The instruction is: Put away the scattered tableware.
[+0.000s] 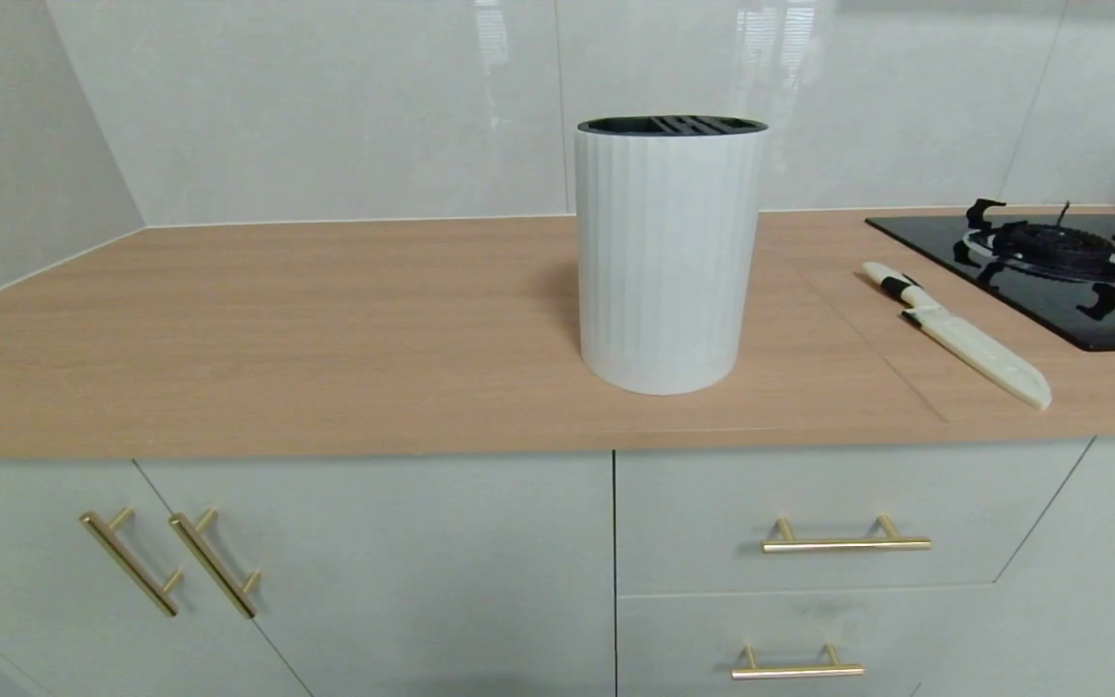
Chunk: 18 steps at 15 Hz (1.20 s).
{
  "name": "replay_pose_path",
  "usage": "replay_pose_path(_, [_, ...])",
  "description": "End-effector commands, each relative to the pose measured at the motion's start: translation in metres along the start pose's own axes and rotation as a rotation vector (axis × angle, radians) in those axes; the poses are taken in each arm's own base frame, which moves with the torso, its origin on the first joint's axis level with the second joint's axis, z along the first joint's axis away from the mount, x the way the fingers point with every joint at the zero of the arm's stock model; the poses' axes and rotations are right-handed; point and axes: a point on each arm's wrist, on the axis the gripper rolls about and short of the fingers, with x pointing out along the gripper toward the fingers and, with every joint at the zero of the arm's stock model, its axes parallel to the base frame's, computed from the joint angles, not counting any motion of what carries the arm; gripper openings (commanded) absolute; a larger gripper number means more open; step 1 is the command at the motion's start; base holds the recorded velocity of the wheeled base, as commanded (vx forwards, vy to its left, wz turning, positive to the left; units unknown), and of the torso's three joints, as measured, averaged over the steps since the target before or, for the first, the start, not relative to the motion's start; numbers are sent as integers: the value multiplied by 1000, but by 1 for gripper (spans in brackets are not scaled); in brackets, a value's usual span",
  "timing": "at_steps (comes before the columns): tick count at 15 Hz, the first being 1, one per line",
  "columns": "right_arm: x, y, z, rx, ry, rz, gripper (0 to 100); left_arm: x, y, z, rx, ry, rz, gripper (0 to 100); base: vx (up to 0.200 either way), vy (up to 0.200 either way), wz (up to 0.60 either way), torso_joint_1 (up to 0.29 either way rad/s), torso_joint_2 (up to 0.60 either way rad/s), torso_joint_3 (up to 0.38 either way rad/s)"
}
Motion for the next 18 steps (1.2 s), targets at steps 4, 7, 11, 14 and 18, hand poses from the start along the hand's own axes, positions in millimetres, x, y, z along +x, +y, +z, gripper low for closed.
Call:
replay_pose_path(4, [0, 0, 0, 0, 2, 1, 100, 0, 0, 0, 0, 0, 1, 100, 0, 0, 0, 133, -469, -328])
replay_pose_path(7, [0, 0, 0, 0, 2, 1, 100, 0, 0, 0, -2, 0, 1, 100, 0, 0, 0, 160, -476, -312])
replay_pose_path(11, [0, 0, 0, 0, 2, 1, 100, 0, 0, 0, -2, 0, 1, 100, 0, 0, 0, 182, -483, -301])
replay_pose_path(14, [0, 0, 0, 0, 2, 1, 100, 0, 0, 0, -2, 0, 7, 100, 0, 0, 0, 201, -510, -302])
replay_pose_path(18, [0, 0, 0, 0, 0, 1, 100, 0, 0, 0, -2, 0, 9, 100, 0, 0, 0, 226, -532, -311])
